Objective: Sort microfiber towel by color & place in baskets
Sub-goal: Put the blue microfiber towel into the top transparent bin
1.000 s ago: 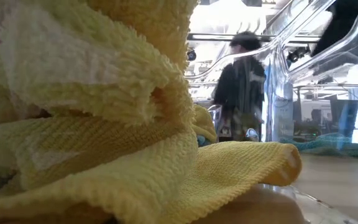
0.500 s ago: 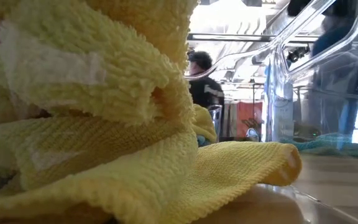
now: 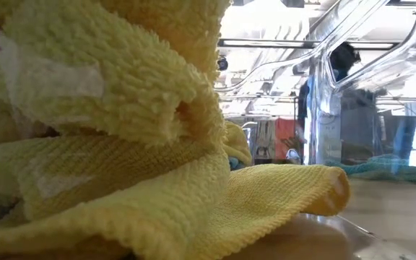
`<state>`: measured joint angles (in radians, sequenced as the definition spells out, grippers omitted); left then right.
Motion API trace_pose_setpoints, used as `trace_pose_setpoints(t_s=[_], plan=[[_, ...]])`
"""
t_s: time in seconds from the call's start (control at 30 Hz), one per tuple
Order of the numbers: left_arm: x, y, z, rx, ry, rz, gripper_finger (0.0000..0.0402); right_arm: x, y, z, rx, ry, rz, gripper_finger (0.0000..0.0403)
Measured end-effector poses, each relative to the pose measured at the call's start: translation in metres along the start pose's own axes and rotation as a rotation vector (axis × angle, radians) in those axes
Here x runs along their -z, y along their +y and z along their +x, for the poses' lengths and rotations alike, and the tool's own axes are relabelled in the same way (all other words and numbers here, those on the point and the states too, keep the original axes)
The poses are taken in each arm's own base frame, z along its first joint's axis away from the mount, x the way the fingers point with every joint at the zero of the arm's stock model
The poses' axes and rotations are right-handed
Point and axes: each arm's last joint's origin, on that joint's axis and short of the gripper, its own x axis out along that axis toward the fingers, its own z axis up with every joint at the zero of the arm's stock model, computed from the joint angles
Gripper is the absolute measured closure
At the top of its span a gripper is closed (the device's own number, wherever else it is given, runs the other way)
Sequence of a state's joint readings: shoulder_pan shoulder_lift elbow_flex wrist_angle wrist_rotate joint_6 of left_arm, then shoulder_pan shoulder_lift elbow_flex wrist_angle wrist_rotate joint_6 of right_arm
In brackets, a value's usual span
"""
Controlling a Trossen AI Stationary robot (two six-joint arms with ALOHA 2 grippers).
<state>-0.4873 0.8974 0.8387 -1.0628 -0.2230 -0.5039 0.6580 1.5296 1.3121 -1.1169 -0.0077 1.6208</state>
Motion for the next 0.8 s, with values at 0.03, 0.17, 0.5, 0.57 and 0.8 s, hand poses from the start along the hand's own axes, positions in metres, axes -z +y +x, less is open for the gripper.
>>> trace_pose_setpoints(t_s=[0.03, 0.17, 0.5, 0.57, 0.8], plan=[[0.0, 0.0, 0.0, 0.002, -0.003, 0.008, 0.0296, 0.004, -0.001, 0.0, 0.017, 0.016, 0.007, 0.0362], [-0.002, -0.001, 0.0, 0.012, -0.022, 0.021, 0.0296, 0.017, -0.01, 0.0, 0.094, 0.035, 0.032, 0.0329], [-0.002, -0.001, 0.0, 0.011, -0.021, 0.012, 0.0296, 0.042, -0.021, -0.001, 0.18, 0.083, -0.1, 0.0247], [-0.002, -0.001, 0.0, 0.011, -0.021, 0.007, 0.0296, 0.048, -0.023, 0.0, 0.182, 0.074, -0.143, 0.0238], [-0.004, -0.002, 0.0, 0.02, -0.037, -0.002, 0.0296, 0.062, -0.03, 0.032, 0.12, 0.098, -0.192, 0.0242]])
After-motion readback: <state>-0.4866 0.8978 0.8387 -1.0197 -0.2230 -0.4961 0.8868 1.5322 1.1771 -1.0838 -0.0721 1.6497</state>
